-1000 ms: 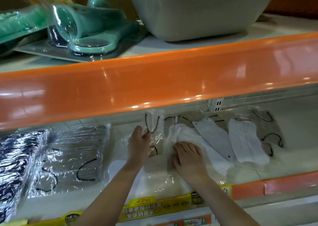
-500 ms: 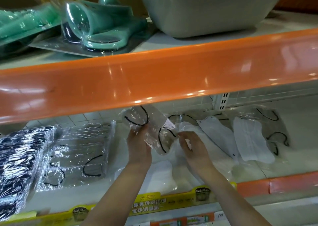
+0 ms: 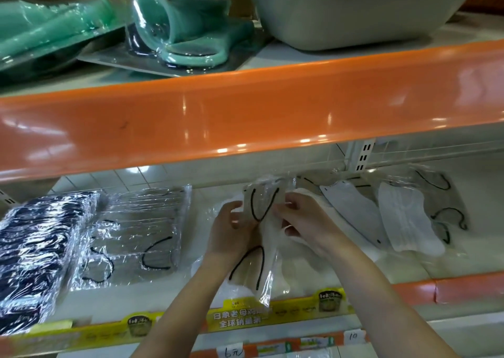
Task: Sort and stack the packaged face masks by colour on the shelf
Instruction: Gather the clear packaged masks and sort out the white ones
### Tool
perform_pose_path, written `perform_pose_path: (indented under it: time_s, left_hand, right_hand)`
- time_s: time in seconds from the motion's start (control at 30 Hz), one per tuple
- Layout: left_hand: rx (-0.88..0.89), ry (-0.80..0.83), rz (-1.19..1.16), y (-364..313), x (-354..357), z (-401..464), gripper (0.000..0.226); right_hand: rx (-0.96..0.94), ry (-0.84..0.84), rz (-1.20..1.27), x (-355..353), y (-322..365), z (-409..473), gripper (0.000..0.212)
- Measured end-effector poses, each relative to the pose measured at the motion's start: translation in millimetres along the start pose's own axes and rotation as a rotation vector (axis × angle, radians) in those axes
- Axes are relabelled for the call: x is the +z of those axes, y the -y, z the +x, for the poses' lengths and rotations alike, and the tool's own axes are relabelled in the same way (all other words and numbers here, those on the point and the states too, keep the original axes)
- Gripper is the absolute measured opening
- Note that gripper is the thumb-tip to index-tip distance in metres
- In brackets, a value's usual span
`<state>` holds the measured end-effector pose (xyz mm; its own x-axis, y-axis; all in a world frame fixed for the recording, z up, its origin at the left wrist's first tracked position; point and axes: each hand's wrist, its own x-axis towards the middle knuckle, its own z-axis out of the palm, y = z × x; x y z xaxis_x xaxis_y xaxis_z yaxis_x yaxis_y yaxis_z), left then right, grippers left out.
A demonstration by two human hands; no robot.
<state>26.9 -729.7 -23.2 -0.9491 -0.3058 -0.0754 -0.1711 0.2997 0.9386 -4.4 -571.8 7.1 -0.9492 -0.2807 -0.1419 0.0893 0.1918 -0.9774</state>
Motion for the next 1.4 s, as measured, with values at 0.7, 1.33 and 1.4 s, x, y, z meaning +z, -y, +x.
perform_pose_path:
  time_s: [0.7,1.33,1.4]
  left_hand:
    - [0.902,-0.415,0.857,47.2,-83.6,-17.9,0.02]
    - [0.74,-0.57,1.018,110.4,-216.0,-12.5,0.017]
    - [0.71,-0.546,1.044,122.3,-220.9,-12.0,0.01]
  right_hand:
    - [-0.62,-0.463,-0.81,70.0,-45.8,-1.1,0.045]
    - [-0.849,-0.136,-1.001,210.9,-41.1,13.0,0.039]
    - [-0.805,-0.108,-1.039,220.9,-47.9,12.9,0.045]
